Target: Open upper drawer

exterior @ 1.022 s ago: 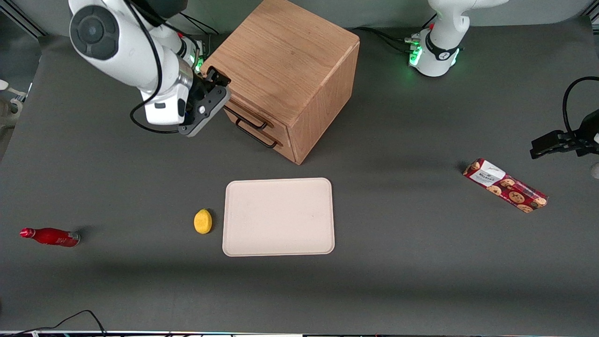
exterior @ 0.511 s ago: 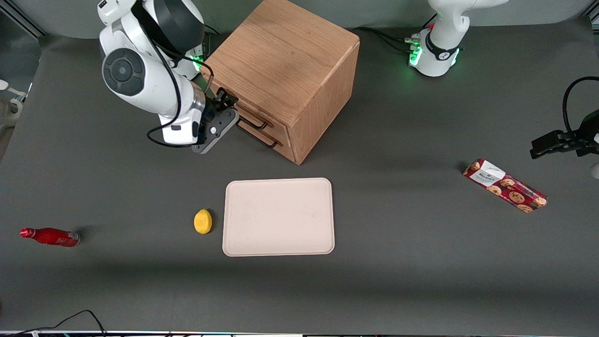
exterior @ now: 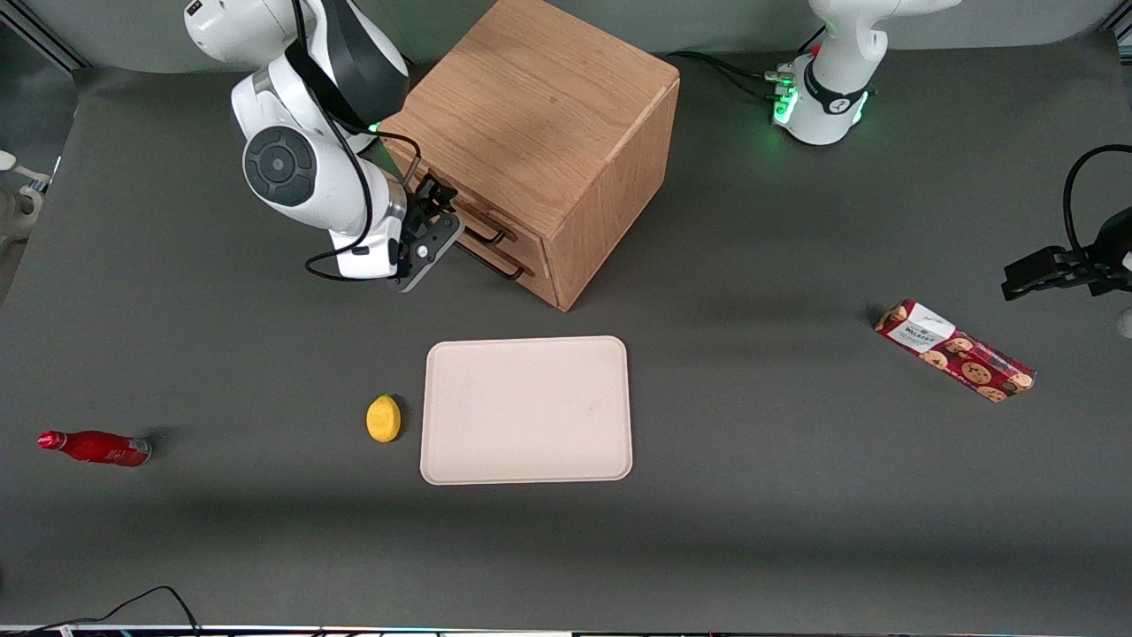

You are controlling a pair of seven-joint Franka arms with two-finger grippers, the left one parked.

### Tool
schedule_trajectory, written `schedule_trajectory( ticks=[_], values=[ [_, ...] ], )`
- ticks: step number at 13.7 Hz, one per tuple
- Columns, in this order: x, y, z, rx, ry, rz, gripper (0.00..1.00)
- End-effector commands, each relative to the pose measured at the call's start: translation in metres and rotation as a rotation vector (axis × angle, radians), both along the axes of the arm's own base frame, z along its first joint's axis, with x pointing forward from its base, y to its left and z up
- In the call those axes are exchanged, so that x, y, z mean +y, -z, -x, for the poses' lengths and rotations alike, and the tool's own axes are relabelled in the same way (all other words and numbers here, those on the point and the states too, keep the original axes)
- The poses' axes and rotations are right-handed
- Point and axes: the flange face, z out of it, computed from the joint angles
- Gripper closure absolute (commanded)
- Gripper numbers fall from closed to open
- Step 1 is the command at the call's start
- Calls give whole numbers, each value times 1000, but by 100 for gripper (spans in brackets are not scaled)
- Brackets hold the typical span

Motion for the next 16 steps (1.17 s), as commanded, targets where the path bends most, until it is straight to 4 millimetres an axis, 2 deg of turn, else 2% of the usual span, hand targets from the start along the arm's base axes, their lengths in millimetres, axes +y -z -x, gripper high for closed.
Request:
schedule_trajectory(
  ticks=[1, 6, 9, 12, 16],
  values=[
    [3, 2, 11, 0, -21, -33, 0],
    [9, 11, 11, -3, -64, -41, 0],
    [11, 23, 6, -23, -110, -58, 0],
    [17, 29, 10, -30, -124, -61, 0],
    [13, 44, 4, -53, -187, -84, 0]
  ],
)
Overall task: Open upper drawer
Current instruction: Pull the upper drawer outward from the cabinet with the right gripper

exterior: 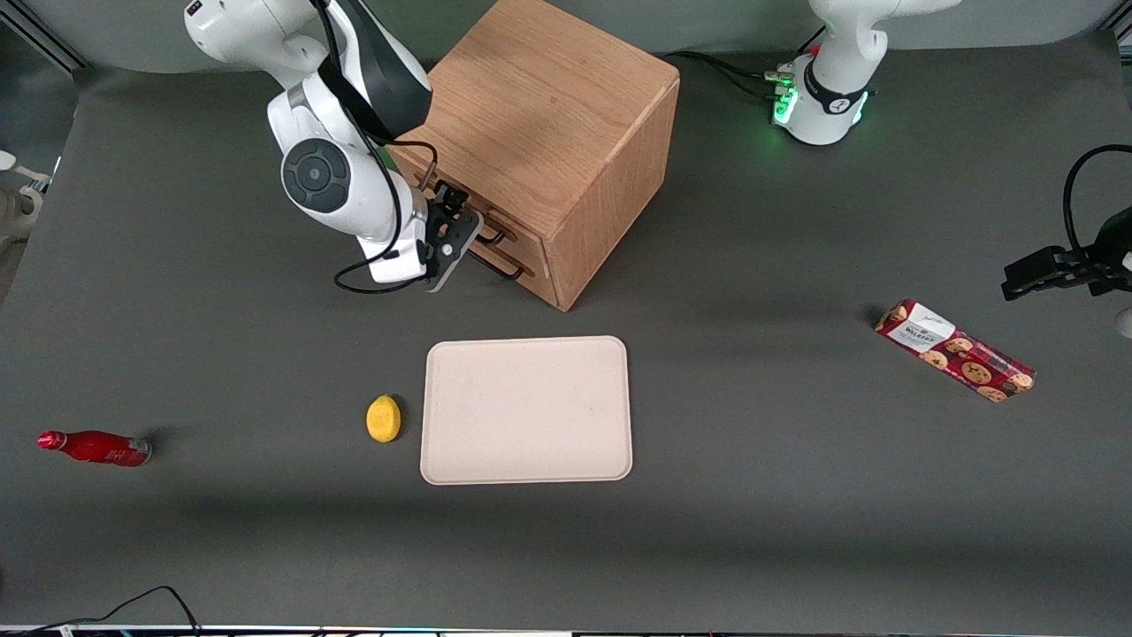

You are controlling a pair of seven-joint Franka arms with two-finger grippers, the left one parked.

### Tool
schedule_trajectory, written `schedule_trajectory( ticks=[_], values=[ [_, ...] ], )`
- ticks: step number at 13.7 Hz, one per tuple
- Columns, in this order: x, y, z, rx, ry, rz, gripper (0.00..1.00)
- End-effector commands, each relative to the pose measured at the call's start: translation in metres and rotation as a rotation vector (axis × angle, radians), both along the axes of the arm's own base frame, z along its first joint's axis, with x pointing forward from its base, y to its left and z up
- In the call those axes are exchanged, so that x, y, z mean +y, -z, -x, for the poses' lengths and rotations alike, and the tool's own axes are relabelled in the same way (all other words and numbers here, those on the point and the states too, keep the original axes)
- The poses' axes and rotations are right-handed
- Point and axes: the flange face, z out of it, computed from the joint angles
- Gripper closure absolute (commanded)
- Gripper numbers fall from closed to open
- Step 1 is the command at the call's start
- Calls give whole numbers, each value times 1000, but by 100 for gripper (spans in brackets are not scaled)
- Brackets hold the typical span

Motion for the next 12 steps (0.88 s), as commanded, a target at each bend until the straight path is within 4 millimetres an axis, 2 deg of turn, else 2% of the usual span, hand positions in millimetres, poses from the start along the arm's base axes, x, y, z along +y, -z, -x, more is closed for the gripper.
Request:
schedule_trajectory(
  ticks=[1, 6, 11, 12],
  values=[
    [-2, 8, -5, -9, -39, -35, 0],
    [-12, 17, -19, -20, -44, -42, 0],
    [-22, 12, -34, -40, -46, -54, 0],
    [-29, 14, -41, -42, -46, -57, 0]
  ],
)
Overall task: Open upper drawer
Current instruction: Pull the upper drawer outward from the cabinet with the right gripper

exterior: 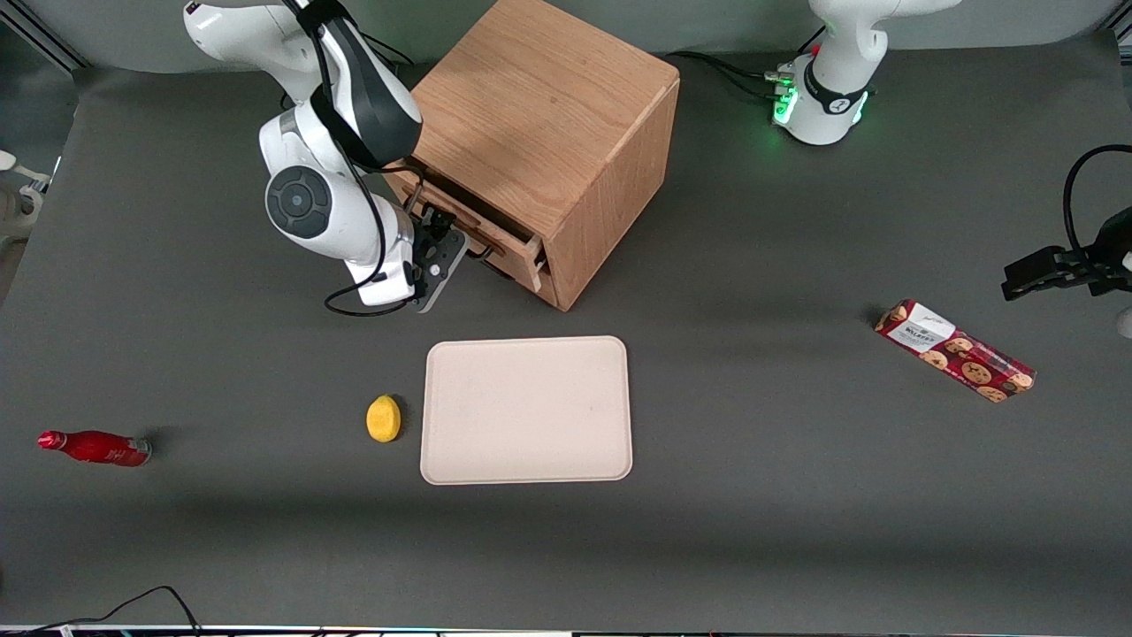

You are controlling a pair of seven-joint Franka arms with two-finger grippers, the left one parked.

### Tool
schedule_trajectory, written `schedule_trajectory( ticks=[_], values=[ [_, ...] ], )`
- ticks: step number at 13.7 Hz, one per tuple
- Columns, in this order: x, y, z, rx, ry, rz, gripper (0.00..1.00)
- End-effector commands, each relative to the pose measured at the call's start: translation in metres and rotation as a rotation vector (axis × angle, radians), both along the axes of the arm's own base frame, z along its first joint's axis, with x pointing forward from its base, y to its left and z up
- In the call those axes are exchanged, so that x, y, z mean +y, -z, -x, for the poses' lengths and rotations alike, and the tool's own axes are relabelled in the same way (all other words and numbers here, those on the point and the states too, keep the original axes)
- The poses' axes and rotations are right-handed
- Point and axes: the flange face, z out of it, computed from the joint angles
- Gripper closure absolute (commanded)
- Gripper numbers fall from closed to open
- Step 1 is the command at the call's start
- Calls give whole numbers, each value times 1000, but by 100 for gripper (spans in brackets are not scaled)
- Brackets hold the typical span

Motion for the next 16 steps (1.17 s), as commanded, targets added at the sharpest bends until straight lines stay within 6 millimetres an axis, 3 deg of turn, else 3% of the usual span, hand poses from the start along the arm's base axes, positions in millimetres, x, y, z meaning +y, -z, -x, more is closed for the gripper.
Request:
schedule_trajectory(
  ticks=[1, 6, 16],
  values=[
    [-8, 0, -21, -14, -24, -34, 0],
    [-17, -2, -36, -31, -12, -32, 0],
    [-57, 2, -77, -77, -65, -41, 0]
  ],
)
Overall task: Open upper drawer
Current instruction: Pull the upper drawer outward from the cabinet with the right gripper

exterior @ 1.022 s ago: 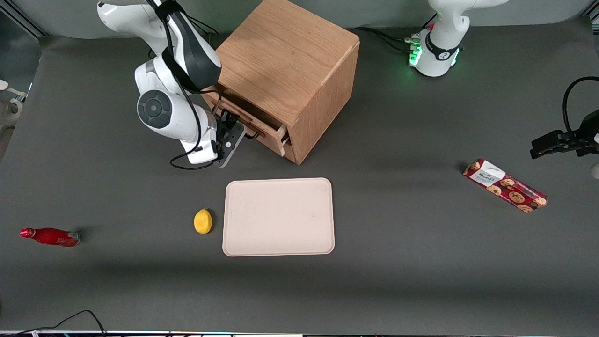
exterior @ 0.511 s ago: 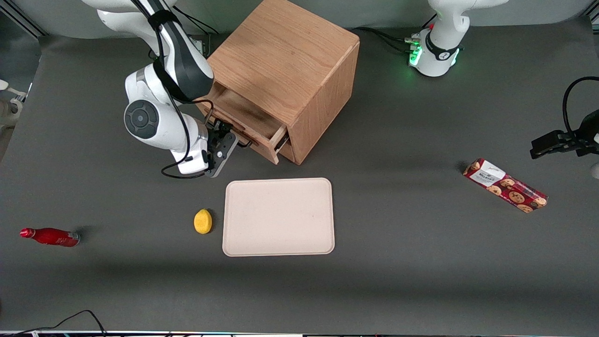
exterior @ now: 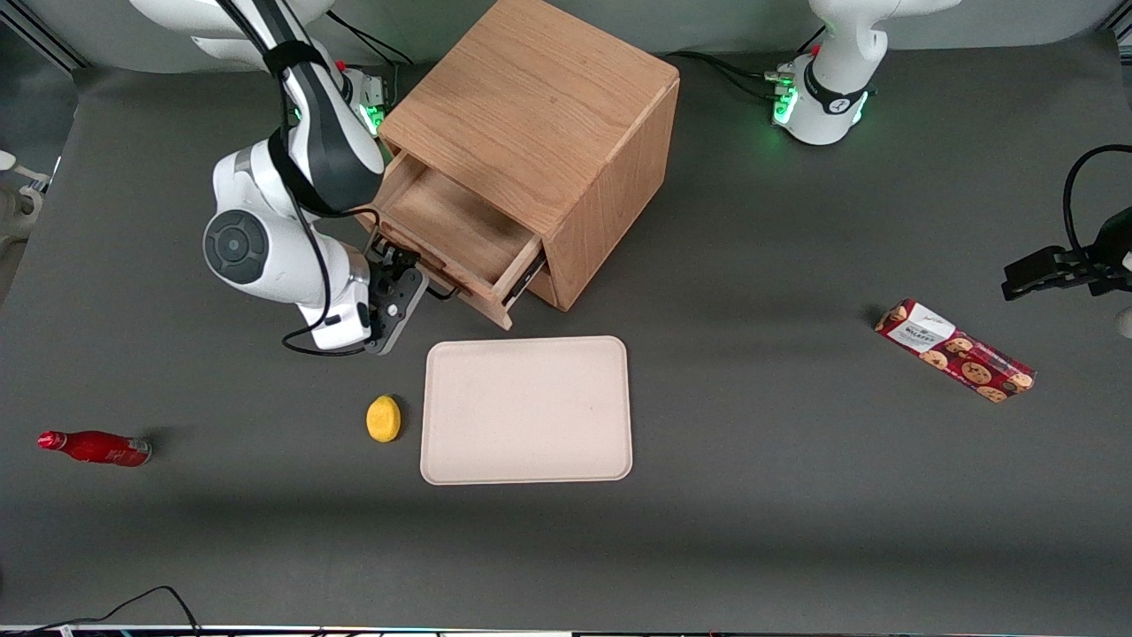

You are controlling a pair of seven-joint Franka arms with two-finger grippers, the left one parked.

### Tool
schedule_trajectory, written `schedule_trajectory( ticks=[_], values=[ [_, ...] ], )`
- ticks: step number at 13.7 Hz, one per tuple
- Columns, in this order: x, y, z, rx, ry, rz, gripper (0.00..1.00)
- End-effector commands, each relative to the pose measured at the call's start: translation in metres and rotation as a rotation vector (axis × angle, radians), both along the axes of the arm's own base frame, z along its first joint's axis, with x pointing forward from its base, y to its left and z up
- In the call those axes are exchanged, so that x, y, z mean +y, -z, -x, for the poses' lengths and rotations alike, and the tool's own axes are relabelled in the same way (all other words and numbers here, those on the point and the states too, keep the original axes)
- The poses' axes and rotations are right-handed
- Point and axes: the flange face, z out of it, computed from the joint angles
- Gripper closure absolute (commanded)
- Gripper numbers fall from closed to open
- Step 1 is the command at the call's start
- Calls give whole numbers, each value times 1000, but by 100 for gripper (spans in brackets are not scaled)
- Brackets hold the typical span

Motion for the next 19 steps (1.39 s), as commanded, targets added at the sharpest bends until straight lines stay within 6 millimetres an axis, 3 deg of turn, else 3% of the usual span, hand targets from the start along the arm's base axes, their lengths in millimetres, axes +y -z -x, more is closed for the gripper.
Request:
schedule_trajectory(
  ticks=[1, 5, 7, 19],
  values=[
    [-3, 3, -18, -16, -34, -18, 0],
    [-11, 0, -31, -38, -46, -15, 0],
    [-26, 1, -43, -53, -48, -10, 0],
    [-61, 12, -68, -63, -45, -49, 0]
  ],
)
